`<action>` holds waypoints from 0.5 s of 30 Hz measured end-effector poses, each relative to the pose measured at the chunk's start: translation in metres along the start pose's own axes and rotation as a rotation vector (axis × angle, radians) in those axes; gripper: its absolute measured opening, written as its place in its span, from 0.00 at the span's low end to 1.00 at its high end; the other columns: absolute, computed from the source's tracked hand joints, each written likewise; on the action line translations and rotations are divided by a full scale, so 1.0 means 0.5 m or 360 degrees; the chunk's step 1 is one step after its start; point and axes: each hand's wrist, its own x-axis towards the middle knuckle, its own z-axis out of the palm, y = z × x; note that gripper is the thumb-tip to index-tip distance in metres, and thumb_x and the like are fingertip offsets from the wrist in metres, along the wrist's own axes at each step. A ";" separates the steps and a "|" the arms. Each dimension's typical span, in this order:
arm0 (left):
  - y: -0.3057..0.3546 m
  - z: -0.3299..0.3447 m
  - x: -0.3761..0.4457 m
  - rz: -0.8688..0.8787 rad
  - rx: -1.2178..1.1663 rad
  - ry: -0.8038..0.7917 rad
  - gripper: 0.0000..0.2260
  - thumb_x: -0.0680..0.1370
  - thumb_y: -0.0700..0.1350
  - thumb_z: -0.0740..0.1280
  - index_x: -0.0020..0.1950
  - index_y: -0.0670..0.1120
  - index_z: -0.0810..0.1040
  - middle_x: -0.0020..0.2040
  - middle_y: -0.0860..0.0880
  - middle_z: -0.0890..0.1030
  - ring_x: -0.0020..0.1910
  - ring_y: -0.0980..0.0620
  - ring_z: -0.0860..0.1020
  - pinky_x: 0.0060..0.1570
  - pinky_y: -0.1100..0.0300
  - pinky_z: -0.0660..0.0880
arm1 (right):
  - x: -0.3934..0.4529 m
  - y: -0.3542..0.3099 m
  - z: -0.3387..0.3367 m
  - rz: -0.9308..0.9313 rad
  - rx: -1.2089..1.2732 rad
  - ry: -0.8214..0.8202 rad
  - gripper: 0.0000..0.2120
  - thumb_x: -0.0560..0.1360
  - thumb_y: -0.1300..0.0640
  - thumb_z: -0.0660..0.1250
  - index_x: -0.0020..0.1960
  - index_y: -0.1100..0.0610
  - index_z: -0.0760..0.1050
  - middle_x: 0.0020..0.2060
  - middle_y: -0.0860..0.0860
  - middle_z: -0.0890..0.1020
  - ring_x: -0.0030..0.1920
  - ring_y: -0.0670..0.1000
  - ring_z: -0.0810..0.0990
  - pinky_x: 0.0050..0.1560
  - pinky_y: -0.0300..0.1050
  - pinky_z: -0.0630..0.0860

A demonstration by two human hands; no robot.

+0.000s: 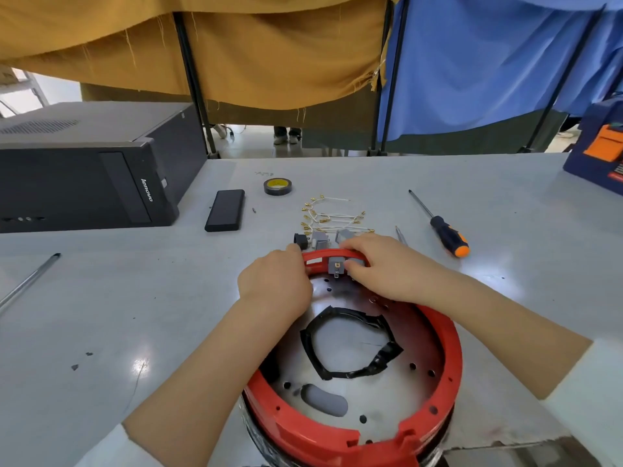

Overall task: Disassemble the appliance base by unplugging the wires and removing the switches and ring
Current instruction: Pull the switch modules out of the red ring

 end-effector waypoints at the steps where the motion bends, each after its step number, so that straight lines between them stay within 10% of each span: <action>1: -0.005 0.002 -0.001 0.0029 -0.0023 -0.0024 0.07 0.80 0.48 0.58 0.55 0.47 0.67 0.54 0.46 0.75 0.48 0.44 0.73 0.40 0.55 0.67 | 0.001 -0.002 0.003 -0.0022 -0.0042 0.0010 0.10 0.78 0.57 0.58 0.53 0.58 0.76 0.47 0.54 0.76 0.49 0.54 0.75 0.52 0.52 0.72; 5: -0.015 -0.012 0.006 0.0263 -0.0193 -0.0112 0.15 0.81 0.51 0.57 0.65 0.48 0.67 0.59 0.45 0.74 0.56 0.44 0.74 0.54 0.50 0.71 | 0.008 -0.010 0.014 -0.0113 -0.0122 0.0063 0.11 0.79 0.54 0.57 0.56 0.57 0.74 0.49 0.54 0.75 0.50 0.54 0.75 0.54 0.52 0.72; 15: -0.012 -0.007 0.041 0.0564 0.0073 -0.0033 0.05 0.80 0.47 0.57 0.53 0.46 0.67 0.55 0.45 0.77 0.52 0.43 0.75 0.41 0.56 0.65 | 0.034 -0.002 0.038 -0.0178 -0.0541 0.0033 0.15 0.82 0.54 0.52 0.62 0.61 0.67 0.57 0.57 0.71 0.59 0.56 0.69 0.57 0.52 0.71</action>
